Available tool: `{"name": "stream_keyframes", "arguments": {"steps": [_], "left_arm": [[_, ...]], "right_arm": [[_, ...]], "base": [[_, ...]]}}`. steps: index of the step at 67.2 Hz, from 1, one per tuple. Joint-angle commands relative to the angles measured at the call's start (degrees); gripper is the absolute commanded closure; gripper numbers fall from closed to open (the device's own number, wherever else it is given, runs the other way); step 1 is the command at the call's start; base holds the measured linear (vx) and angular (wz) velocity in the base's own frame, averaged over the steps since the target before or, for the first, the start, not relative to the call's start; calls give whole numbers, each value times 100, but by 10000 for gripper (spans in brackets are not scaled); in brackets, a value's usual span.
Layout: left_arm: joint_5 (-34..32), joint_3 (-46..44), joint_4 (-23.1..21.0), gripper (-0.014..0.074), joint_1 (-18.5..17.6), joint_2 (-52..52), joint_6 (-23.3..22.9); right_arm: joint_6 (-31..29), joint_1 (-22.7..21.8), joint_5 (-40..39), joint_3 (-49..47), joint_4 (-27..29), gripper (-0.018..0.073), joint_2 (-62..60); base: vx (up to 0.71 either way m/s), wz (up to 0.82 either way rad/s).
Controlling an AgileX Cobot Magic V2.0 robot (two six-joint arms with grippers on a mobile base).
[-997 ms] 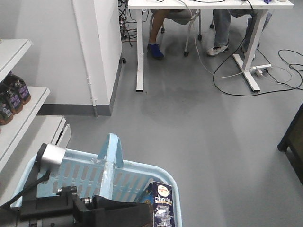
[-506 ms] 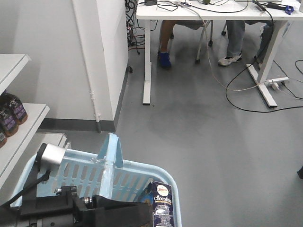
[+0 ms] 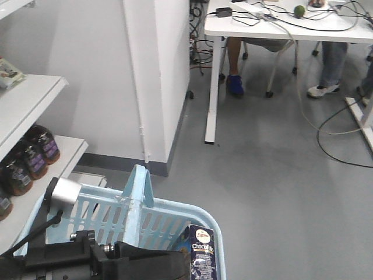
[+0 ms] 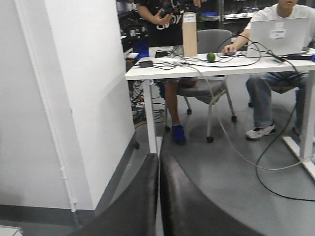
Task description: Left arm holds basket, right arm returns cookies
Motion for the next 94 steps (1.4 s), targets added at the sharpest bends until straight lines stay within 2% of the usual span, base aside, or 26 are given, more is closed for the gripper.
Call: {"name": "stream_keyframes", "arguments": {"steps": [1,94], "left_arm": [[176,-195,-400,603,-19,-106,85],[182,-195,-400,603,-19,-106,85]], "right_arm": [[-28,-32,-406,11,-37,567,-27],[-28,-32,-406,11,-37,567,-27]], "base": [[16,50],[4,80]]}}
